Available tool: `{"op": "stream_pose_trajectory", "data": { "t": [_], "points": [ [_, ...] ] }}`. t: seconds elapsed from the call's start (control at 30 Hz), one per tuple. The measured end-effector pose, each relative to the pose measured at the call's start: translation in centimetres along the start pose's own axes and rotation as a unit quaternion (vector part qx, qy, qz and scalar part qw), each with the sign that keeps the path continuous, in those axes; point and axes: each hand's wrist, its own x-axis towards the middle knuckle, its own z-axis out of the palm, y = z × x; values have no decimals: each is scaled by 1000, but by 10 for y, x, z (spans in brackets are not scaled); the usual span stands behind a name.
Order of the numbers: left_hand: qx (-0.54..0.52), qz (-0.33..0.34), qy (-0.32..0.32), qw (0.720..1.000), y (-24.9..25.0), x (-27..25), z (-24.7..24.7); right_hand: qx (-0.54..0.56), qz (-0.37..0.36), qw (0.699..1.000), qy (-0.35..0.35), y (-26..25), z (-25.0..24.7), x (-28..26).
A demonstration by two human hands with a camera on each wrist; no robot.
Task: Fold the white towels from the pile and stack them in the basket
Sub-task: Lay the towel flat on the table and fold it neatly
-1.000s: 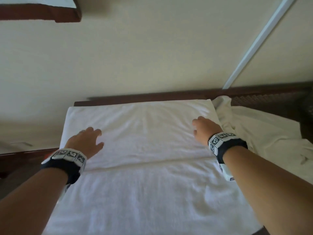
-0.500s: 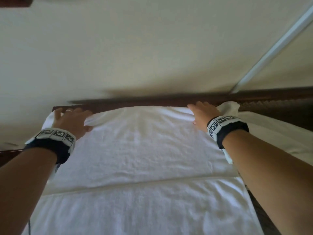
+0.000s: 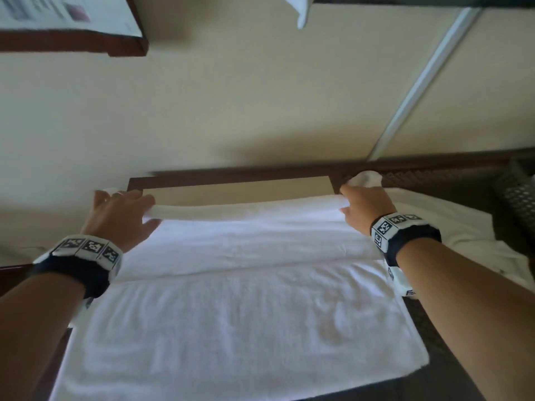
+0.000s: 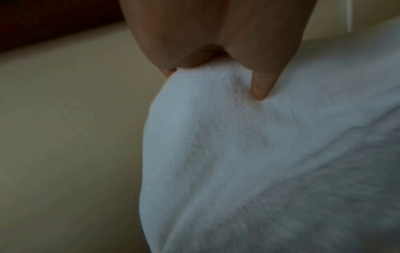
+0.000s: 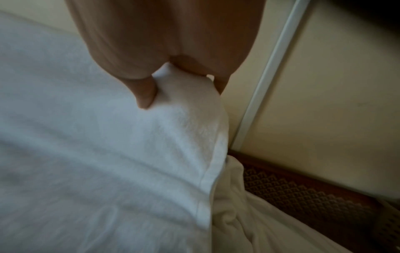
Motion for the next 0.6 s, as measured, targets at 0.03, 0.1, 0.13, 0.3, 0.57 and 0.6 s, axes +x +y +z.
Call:
{"op": "stream_pose_trajectory", "data": {
  "t": [0.03, 0.1, 0.13, 0.3, 0.57, 0.6],
  "points": [
    [-3, -2, 19, 1000, 3, -16, -8, -10, -3, 1000, 25, -2, -4, -17],
    [-2, -16, 54, 998, 12, -56, -26, -26, -5, 997, 75, -5, -5, -55],
    [-8, -21, 70, 997, 17, -80, -32, -26, 0, 995, 92, -7, -1, -76],
    [-45, -34, 47, 997, 39, -204, -10, -13, 24, 992, 124, -7, 53, -187],
    [-41, 29, -100, 994, 57, -278, 57, -75, 4, 996, -55, -19, 111, -255],
    [-58, 37, -96, 993, 58, -277, 56, -67, -9, 996, -55, -20, 112, -255]
  ]
}}
